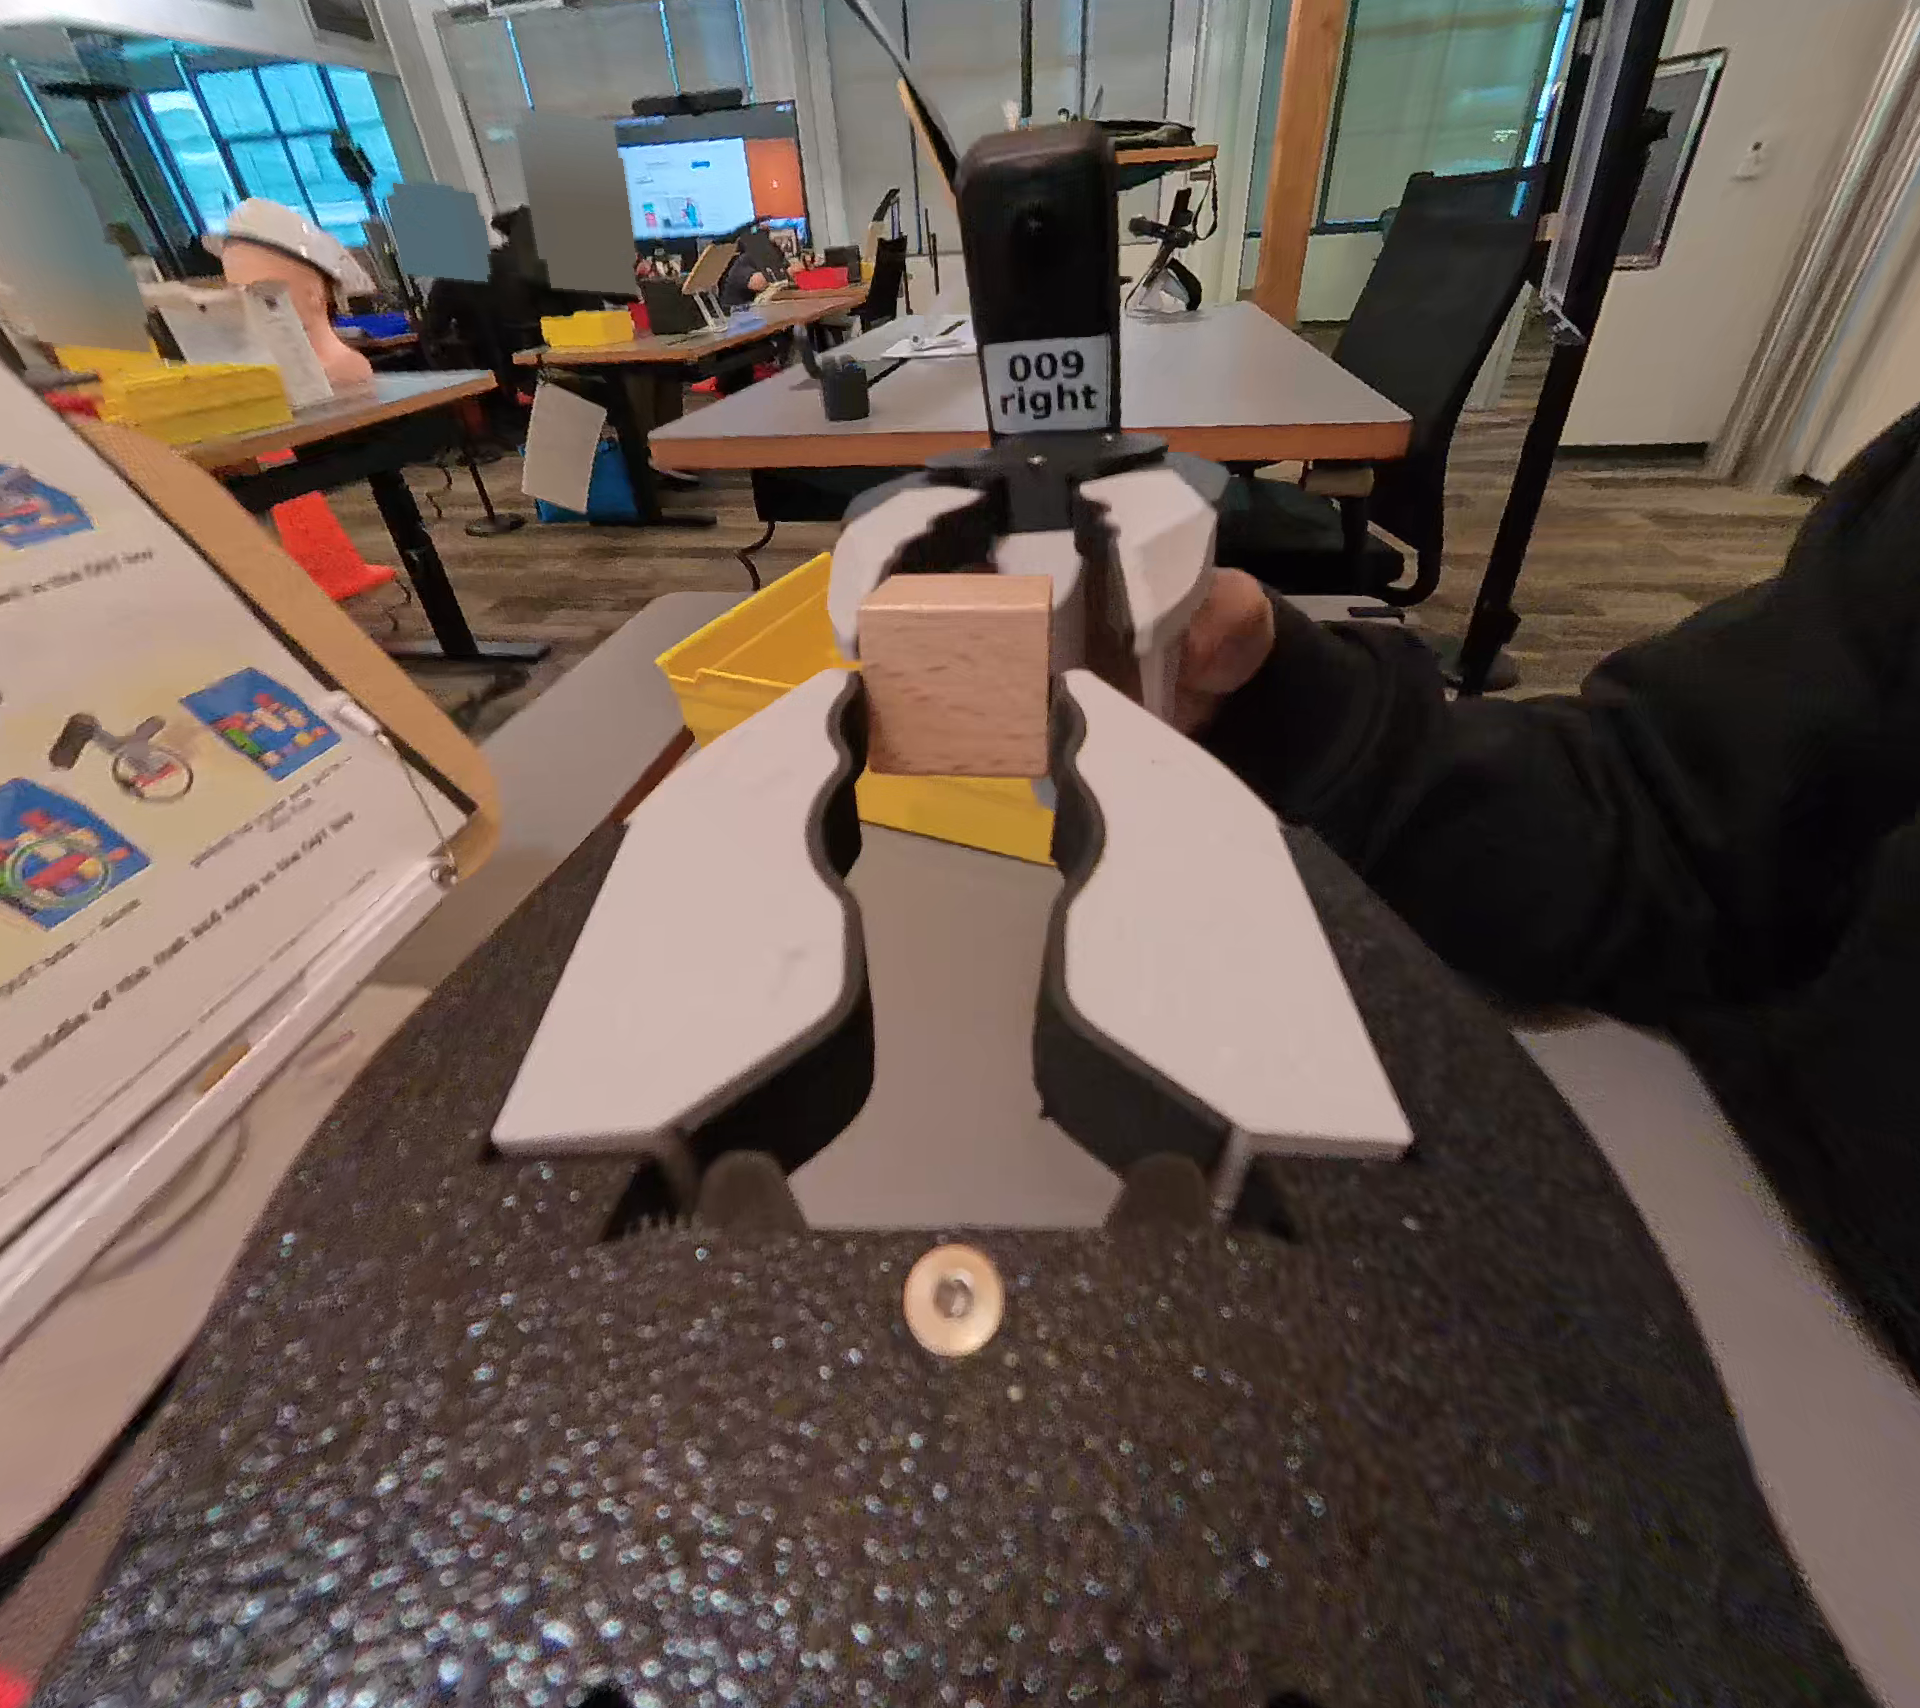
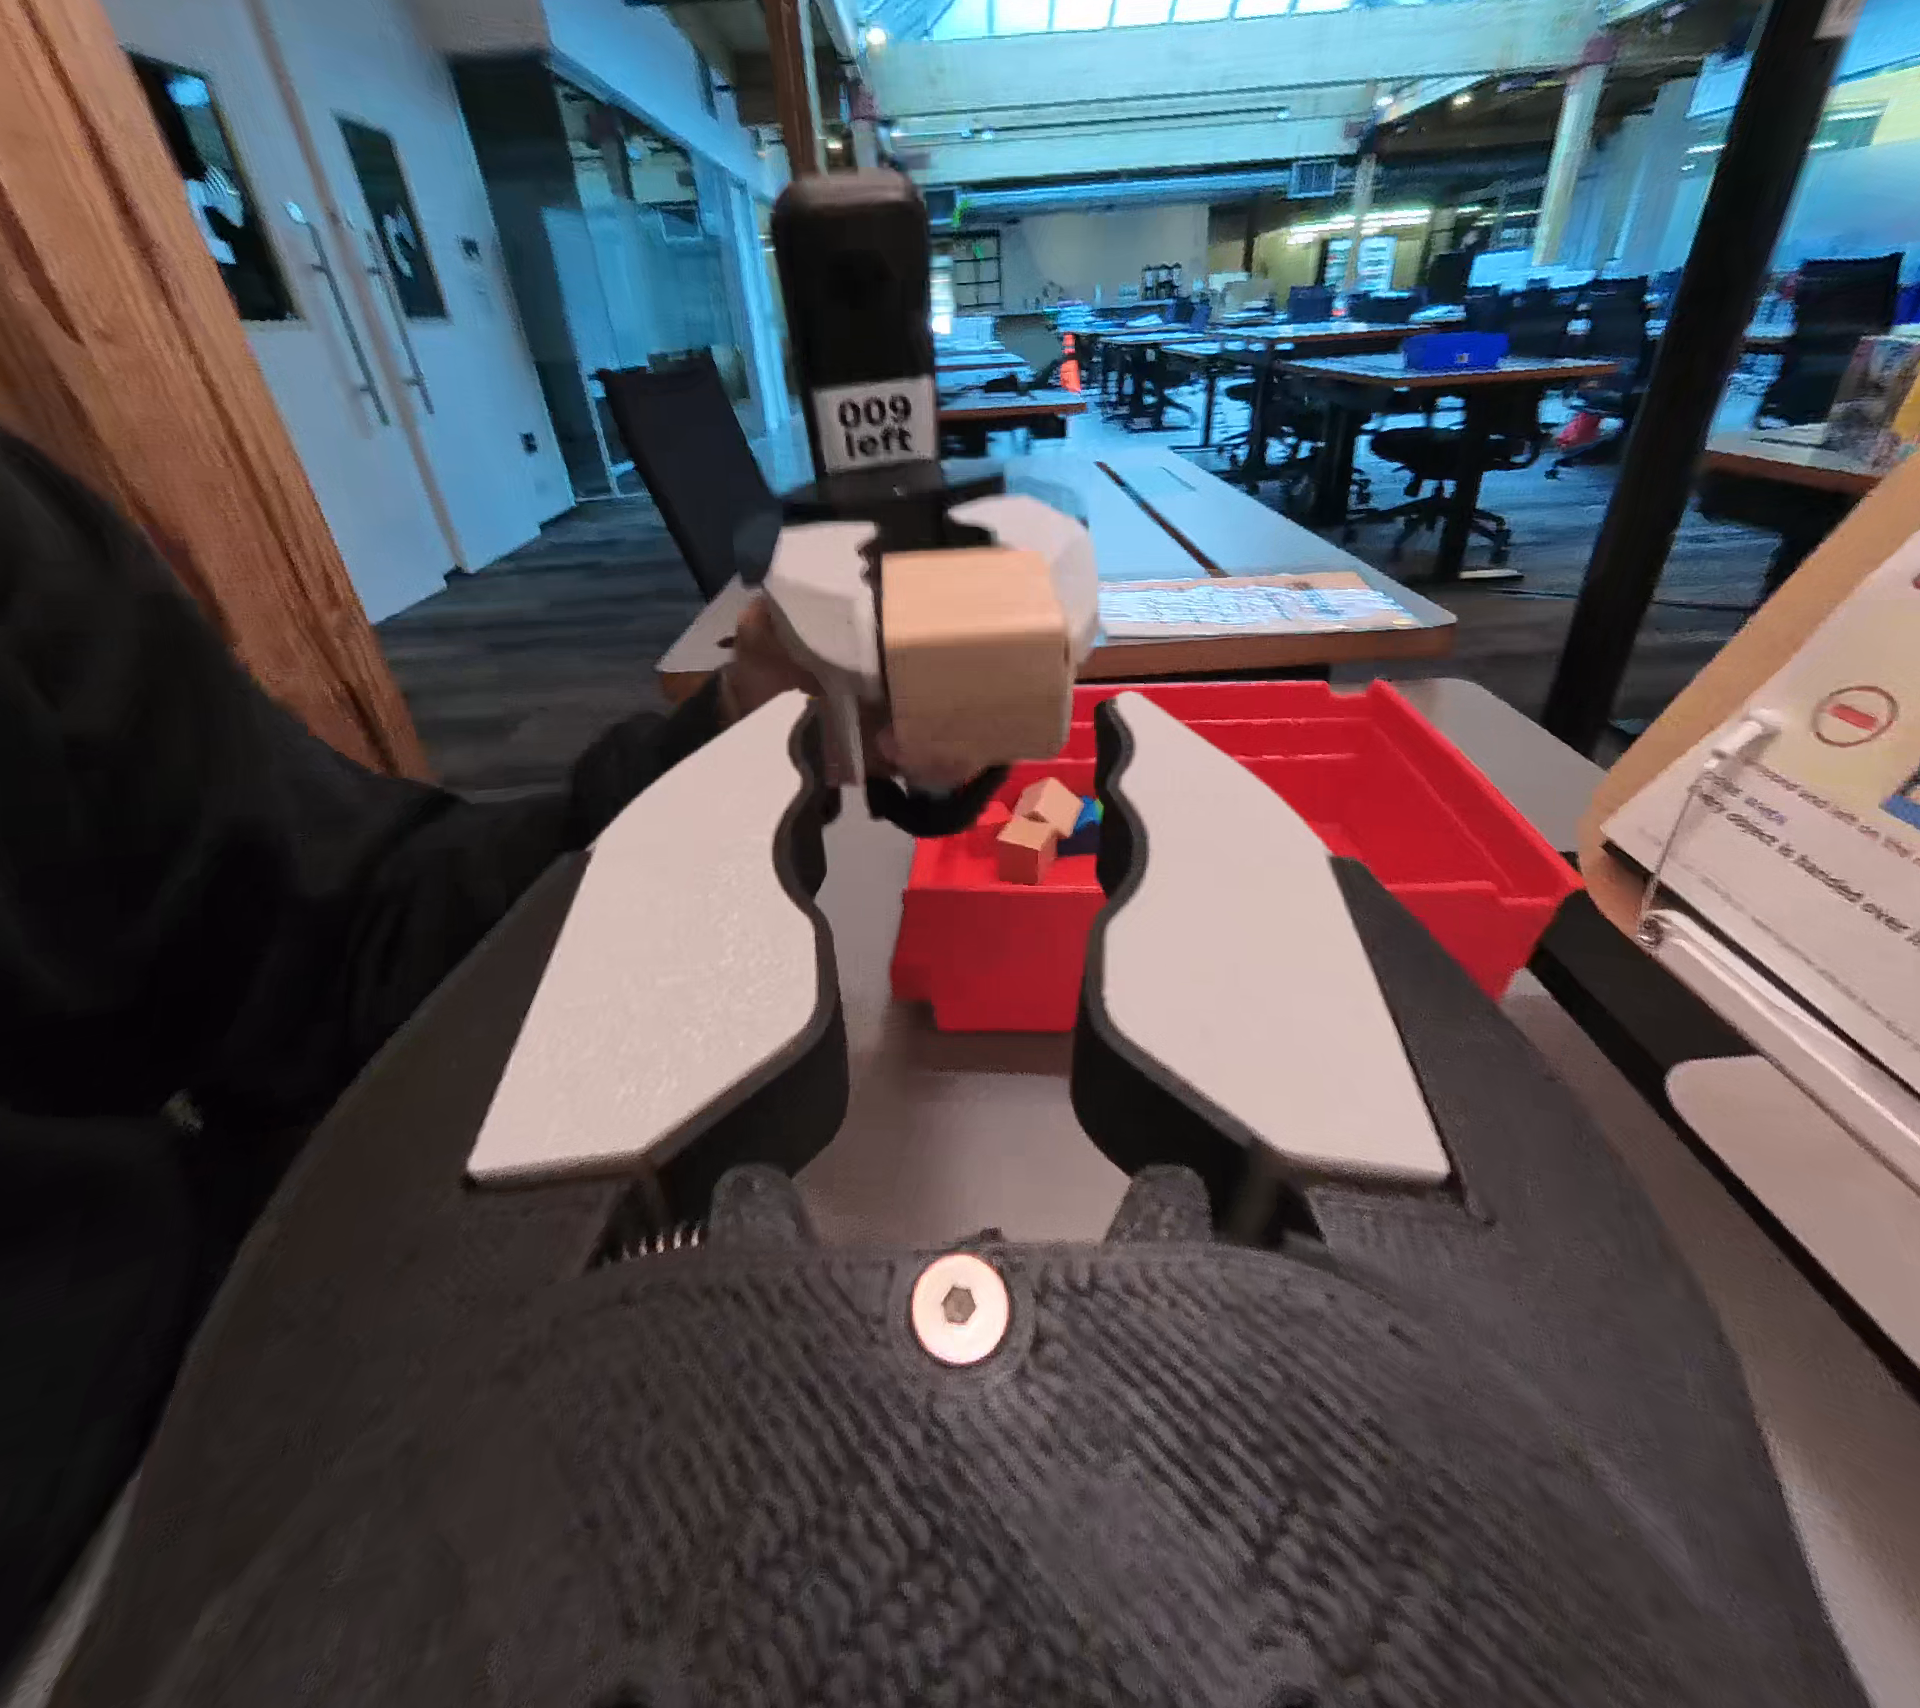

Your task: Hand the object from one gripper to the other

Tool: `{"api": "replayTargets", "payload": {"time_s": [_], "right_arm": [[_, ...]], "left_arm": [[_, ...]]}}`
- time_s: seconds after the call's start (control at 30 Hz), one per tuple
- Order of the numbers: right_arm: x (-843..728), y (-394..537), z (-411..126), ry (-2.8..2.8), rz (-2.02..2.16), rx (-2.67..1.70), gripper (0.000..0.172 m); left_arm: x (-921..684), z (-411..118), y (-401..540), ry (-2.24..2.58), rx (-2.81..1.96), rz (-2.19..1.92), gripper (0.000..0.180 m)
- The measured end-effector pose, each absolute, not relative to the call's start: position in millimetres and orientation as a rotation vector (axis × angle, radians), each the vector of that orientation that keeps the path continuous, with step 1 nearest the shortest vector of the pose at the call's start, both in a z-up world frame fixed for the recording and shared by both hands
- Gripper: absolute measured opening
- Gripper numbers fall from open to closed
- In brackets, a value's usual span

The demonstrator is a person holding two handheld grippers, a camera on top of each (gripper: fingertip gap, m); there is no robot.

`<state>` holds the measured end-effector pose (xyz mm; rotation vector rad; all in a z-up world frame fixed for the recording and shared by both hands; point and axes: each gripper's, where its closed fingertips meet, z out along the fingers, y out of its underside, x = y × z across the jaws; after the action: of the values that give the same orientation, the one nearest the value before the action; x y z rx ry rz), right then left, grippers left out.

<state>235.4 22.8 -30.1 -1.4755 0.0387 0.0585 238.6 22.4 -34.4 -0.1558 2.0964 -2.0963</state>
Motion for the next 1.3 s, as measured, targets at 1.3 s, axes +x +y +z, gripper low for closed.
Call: {"api": "replayTargets", "payload": {"time_s": [1.3], "right_arm": [[363.8,-282.7,-176.3,1.464,-0.658,-1.829,0.033]], "left_arm": [[282.3,-55.2,28.1,2.073,-0.591,-1.904,0.032]]}}
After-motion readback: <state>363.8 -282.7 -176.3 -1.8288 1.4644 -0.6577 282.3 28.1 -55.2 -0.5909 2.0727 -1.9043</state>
